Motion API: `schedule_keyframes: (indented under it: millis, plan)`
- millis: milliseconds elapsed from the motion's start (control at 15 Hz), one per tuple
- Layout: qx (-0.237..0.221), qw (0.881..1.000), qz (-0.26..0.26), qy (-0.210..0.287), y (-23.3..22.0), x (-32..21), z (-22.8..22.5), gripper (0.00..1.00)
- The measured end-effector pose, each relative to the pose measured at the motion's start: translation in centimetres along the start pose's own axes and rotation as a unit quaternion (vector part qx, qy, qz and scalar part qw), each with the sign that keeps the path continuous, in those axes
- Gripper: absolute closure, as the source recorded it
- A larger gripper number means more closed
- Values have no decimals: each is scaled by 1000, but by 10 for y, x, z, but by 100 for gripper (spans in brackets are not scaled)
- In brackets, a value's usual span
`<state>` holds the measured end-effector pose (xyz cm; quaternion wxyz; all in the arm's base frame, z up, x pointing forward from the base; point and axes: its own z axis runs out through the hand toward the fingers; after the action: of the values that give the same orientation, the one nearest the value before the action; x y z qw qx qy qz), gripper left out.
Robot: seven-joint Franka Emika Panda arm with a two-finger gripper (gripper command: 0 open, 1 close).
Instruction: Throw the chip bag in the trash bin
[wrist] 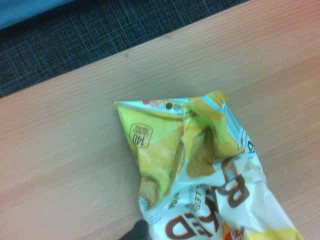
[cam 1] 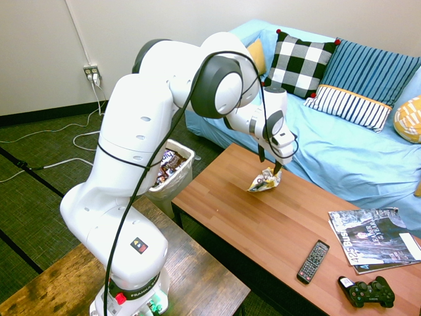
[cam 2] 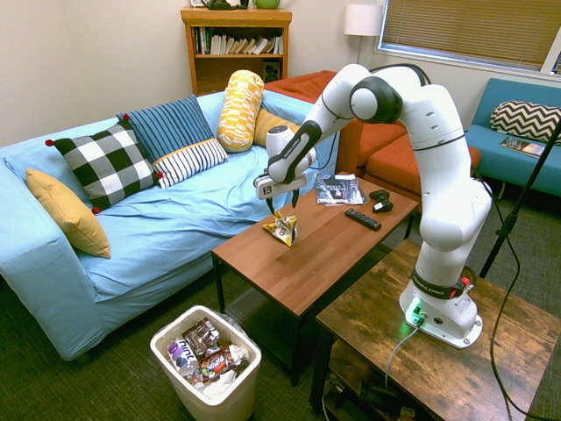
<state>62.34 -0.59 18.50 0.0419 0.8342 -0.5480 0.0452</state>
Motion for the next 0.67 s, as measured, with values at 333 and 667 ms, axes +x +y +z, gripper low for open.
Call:
schedule_keyframes:
  millis: [333,667]
  plan:
    - [-27,1000,12,-5,-13,7,52,0]
    - [-40,999,19,-27,-25,6,75,100]
